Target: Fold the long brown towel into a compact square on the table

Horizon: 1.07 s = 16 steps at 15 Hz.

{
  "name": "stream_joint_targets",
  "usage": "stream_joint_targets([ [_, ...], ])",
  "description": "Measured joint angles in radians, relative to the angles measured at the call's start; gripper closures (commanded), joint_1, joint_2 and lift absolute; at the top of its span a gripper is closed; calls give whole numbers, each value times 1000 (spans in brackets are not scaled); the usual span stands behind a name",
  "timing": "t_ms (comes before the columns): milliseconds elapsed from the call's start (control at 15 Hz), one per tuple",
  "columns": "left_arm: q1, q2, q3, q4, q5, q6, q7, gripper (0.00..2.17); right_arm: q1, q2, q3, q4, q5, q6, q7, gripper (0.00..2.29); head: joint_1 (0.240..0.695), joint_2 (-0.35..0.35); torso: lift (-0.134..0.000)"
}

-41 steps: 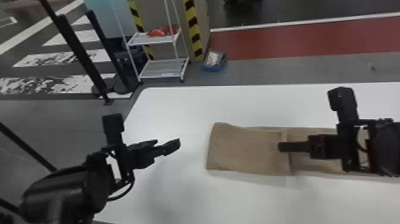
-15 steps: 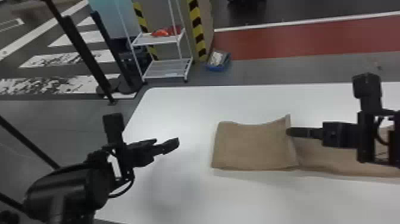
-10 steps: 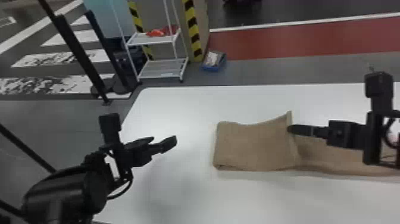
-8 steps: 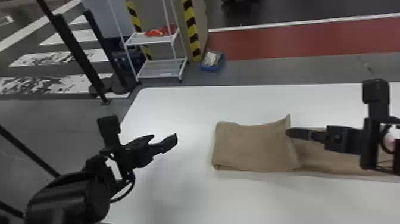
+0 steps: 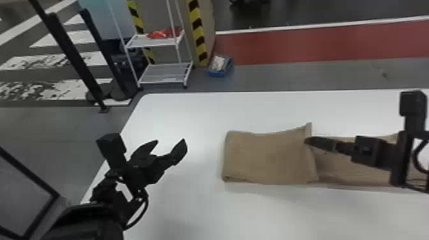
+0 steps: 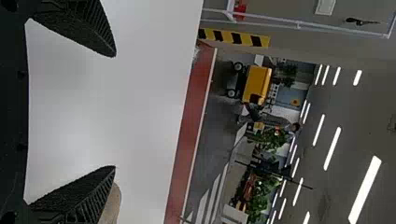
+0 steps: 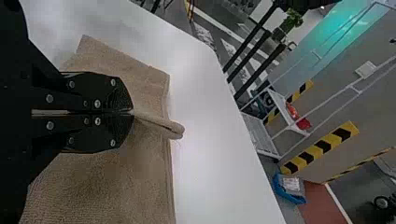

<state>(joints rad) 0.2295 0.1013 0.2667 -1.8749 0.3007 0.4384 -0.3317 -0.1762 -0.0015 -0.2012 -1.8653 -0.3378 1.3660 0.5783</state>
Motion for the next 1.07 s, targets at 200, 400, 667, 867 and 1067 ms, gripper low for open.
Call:
stream_joint_targets([
  [200, 16, -4, -9, 8, 1, -19, 5, 12, 3, 0, -57, 1, -35, -3, 1, 1112, 695, 184, -123],
  [400, 26, -6, -28, 23, 0, -62, 19, 9, -26, -34, -91, 41, -58, -13, 15, 1112, 695, 160, -123],
  [667, 39, -19, -34, 68, 3, -184, 24, 12, -12, -70, -133, 105, -86, -48, 34, 1112, 695, 128, -123],
  [867, 43, -25, -36, 67, 2, -201, 31, 12, -8, -95, -148, 97, -107, -27, 32, 1112, 695, 114, -123],
  [1067, 49, -25, -37, 63, -1, -202, 32, 12, -16, -113, -195, 65, -145, 24, 29, 1112, 695, 99, -123],
])
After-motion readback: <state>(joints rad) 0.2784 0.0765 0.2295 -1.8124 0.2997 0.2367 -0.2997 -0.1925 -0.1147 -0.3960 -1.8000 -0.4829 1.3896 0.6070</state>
